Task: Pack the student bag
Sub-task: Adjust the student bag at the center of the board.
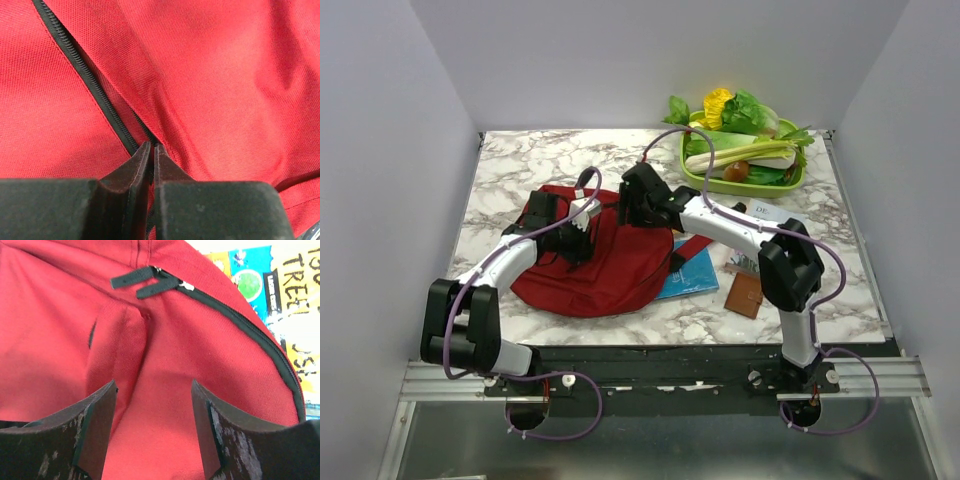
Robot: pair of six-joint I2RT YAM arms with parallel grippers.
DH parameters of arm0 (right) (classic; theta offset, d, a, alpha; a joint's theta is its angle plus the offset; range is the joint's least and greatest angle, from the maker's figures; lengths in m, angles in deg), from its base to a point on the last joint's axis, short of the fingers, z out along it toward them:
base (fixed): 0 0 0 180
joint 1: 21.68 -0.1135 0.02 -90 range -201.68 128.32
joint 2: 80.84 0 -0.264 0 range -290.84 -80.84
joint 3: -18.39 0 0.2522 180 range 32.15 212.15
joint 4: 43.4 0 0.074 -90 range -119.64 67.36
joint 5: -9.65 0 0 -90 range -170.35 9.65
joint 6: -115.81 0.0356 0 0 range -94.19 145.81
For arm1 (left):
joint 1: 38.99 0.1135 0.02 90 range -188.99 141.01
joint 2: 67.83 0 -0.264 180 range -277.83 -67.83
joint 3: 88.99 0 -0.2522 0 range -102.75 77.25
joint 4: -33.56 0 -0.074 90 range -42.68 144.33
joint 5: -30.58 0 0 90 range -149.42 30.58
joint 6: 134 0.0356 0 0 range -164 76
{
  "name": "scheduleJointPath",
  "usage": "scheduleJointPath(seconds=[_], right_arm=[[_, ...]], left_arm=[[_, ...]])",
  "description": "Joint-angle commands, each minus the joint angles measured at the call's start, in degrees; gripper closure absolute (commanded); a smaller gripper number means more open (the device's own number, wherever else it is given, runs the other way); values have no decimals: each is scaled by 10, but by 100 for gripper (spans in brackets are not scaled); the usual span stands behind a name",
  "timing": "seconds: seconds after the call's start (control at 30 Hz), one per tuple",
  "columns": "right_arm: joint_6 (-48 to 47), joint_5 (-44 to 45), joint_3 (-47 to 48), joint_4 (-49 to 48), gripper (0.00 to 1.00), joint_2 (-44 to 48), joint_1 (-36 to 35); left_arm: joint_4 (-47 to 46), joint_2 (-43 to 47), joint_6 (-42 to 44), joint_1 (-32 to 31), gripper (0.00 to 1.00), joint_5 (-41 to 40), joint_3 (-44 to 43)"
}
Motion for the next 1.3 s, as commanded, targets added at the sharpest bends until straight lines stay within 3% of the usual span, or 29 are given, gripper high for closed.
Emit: scheduleJointPath(seconds=[0.0, 0.4, 0.8, 1.1, 1.27], right_arm=[[6, -11, 10, 46, 30, -15, -20], [15, -48, 9, 10, 29, -22, -47], [9, -62, 45, 10, 31, -59, -65], [14, -59, -4, -27, 32, -21, -67], [15, -68, 19, -24, 33, -41, -67]], left_arm=[[-25, 27, -46, -2, 83, 13, 9], [-69, 51, -53, -1, 68, -35, 55], [-115, 64, -87, 2, 68, -28, 72], [-130, 41, -78, 1, 68, -33, 75], [-130, 34, -80, 1, 68, -23, 68]])
